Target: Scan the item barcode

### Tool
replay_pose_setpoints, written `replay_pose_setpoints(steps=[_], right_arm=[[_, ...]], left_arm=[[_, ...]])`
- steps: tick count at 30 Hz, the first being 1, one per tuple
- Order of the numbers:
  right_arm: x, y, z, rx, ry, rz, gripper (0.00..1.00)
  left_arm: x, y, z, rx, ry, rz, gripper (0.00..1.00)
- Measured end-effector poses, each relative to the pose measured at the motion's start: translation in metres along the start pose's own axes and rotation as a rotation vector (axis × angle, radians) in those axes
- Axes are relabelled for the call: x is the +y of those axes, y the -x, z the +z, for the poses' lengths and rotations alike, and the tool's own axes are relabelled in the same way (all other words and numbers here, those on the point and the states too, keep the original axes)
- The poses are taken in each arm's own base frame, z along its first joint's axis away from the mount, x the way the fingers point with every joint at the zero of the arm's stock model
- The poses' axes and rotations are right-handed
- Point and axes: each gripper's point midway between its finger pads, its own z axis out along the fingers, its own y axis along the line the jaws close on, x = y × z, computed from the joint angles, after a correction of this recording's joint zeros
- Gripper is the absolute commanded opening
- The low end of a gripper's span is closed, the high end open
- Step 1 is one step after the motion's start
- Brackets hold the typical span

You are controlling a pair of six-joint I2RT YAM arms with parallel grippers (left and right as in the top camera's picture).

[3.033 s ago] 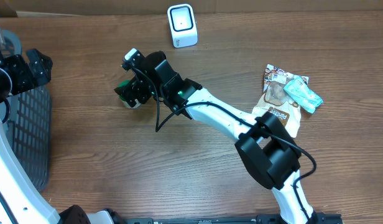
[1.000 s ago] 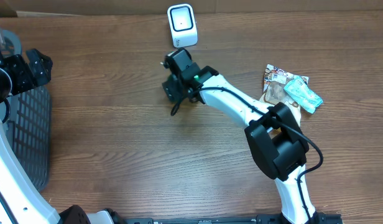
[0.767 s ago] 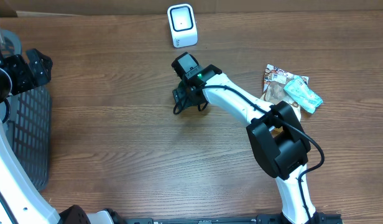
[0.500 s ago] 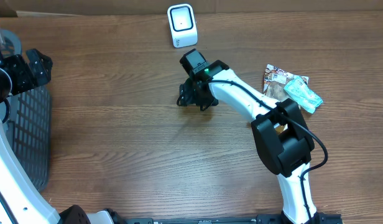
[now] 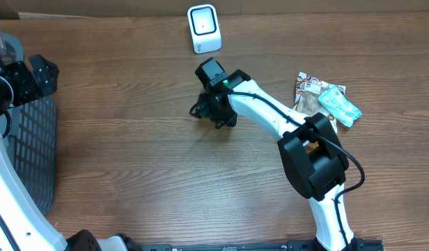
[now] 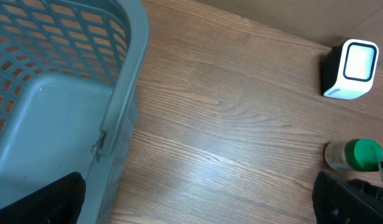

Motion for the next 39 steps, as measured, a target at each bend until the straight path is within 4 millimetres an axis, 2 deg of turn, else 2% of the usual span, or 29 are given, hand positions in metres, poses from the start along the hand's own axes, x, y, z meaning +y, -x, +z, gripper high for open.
replay_pose_setpoints(steps=[3,6,8,13,15,17,23,29,39], right_arm=[[-0.004,0.001,-0.007,0.004,-0.025,-0.034,0.81],[0.002,0.012,-0.023,-0.026,-0.023,-0.121,0.91],[0.013,0.025,-0.041,-0.072,-0.009,-0.212,1.0],[0.05,0.064,-0.096,-0.267,0.048,-0.492,1.0],[0.058,0.074,-0.113,-0.337,0.048,-0.603,1.0],[0.06,0.079,-0.121,-0.369,0.03,-0.701,1.0],[0.048,0.087,-0.11,-0.355,-0.035,-0.886,1.0],[0.035,0.095,-0.083,-0.298,-0.037,-0.98,1.0],[0.046,0.091,-0.059,-0.266,0.06,-1.099,0.98]], left_arm=[[0.0,0.0,0.0,0.0,0.0,0.0,0.99],[0.0,0.0,0.0,0.0,0.0,0.0,1.0],[0.0,0.0,0.0,0.0,0.0,0.0,0.99],[0.0,0.0,0.0,0.0,0.0,0.0,0.99],[0.0,0.0,0.0,0.0,0.0,0.0,1.0],[0.0,0.0,0.0,0.0,0.0,0.0,1.0],[0.0,0.0,0.0,0.0,0.0,0.0,1.0],[0.0,0.0,0.0,0.0,0.0,0.0,0.99],[0.0,0.0,0.0,0.0,0.0,0.0,1.0]])
